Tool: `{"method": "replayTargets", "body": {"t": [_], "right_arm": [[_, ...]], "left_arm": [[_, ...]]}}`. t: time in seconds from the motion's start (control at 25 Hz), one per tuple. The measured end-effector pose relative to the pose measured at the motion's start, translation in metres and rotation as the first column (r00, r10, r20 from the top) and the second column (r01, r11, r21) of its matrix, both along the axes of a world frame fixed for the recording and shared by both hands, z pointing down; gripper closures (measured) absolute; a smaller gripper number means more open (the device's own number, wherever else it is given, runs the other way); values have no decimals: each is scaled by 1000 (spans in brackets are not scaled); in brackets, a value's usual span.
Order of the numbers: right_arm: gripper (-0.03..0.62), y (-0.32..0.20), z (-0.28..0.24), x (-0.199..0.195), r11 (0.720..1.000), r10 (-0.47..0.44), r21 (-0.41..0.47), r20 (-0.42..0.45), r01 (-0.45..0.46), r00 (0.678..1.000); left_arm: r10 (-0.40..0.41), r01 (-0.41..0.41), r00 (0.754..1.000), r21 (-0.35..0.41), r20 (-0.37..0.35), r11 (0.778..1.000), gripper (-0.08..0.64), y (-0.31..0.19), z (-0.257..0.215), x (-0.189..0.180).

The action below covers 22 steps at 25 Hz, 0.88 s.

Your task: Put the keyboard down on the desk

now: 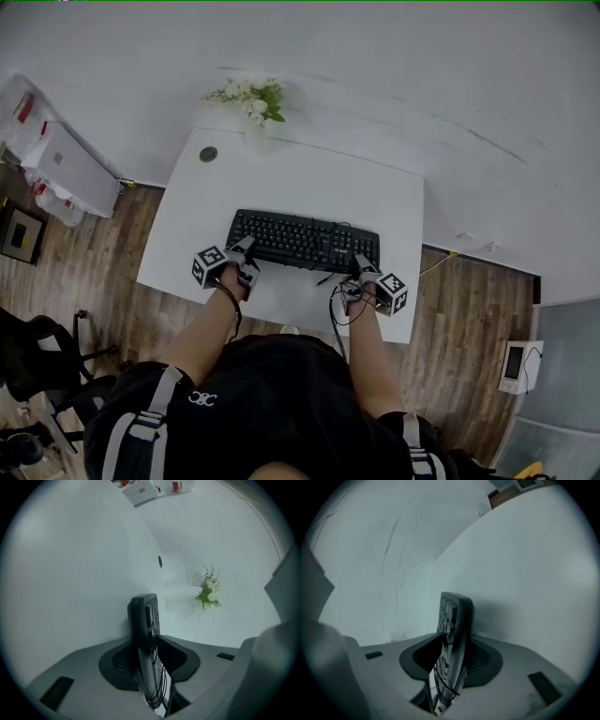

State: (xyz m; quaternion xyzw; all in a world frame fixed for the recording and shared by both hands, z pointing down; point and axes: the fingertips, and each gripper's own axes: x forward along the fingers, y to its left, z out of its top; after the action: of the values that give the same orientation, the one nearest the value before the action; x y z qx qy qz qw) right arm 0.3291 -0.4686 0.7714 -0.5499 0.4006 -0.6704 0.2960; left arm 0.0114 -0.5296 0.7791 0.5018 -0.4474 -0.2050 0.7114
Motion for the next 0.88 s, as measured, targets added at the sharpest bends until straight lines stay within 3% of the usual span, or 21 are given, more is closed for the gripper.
{"method": "replayTargets", "body": {"t": [0.2,0.44,0.64,0.88], "right_arm": [[427,10,7,1,987,-63,-151,-77,51,995],[364,27,16,1,944,-89,-325,-85,57,992],[348,38,17,-2,914,-78,-405,-81,39,994],[334,48,15,-5,888,-72,-460,-111,13,991]], "left_arm": [[54,-48,996,-86,68,995,409,4,7,-2],[125,-93,986,-253,113,963,350,19,19,-8],[160,-101,976,-344,148,934,330,30,19,-14],[190,-69,951,-429,245,901,294,43,20,-35]]}}
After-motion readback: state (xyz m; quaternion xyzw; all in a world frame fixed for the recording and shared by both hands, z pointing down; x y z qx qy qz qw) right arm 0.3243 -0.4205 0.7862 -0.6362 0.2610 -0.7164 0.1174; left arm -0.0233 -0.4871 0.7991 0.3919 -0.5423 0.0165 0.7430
